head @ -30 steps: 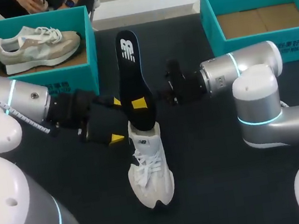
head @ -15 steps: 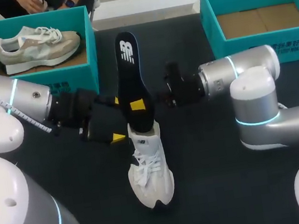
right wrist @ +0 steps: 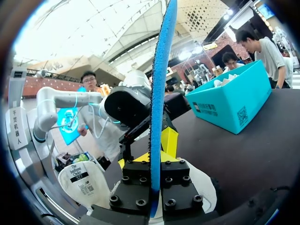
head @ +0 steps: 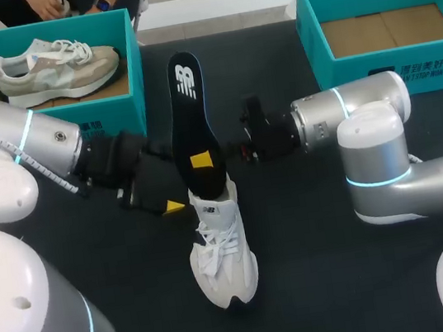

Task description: Take the shoe out of the shoebox, open the shoe tongue, remove and reinsert the insole, then place the shoe into the shoebox

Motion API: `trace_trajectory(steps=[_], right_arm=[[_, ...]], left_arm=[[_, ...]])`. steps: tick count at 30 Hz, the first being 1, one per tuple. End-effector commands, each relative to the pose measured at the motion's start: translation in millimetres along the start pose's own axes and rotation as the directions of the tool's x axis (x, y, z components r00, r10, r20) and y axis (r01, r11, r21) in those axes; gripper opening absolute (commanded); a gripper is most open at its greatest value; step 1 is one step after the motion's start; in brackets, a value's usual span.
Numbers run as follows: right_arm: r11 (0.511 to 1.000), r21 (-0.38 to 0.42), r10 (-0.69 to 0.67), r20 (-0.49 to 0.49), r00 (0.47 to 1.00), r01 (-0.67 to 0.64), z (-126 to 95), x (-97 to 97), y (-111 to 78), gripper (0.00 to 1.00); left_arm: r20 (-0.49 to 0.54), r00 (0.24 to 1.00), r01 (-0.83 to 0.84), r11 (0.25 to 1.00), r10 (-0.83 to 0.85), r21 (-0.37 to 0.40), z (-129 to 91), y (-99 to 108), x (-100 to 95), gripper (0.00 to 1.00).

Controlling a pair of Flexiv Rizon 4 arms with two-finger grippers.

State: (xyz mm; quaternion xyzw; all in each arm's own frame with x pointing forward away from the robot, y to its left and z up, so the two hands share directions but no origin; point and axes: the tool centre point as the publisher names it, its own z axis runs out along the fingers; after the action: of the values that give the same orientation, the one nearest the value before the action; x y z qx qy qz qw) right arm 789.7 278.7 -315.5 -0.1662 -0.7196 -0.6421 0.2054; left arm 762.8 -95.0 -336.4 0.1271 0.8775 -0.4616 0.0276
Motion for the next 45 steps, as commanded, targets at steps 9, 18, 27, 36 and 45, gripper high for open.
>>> trace_trajectory(steps=[9,18,27,36,45], right_arm=[[1.0,0.007,0.015,-0.004,1.0,-0.015,8.1,-1.7,-9.6,0.0],[0.999,0.017,0.048,-0.008,0.999,-0.047,11.5,2.7,-19.2,0.0],[0.993,0.034,0.108,0.012,0.994,-0.109,8.9,11.0,-31.8,0.0],[0.984,0.057,0.167,0.018,0.986,-0.167,11.2,17.2,-43.8,0.0],[0.981,0.071,0.181,0.027,0.983,-0.182,10.7,19.2,-44.7,0.0]], left_arm=[[-0.032,0.999,-0.027,0.998,0.026,-0.049,-5.8,-3.2,-8.8,1.0],[-0.035,0.999,-0.044,0.997,0.042,-0.067,-6.4,-3.9,-6.7,1.0],[-0.034,0.999,-0.042,0.997,0.04,-0.069,-9.9,-3.8,-8.6,1.0],[-0.042,0.998,-0.04,0.997,0.037,-0.069,-12.5,-3.6,-8.6,1.0],[-0.047,0.998,-0.034,0.997,0.031,-0.071,-13.2,-2.6,-9.1,1.0]])
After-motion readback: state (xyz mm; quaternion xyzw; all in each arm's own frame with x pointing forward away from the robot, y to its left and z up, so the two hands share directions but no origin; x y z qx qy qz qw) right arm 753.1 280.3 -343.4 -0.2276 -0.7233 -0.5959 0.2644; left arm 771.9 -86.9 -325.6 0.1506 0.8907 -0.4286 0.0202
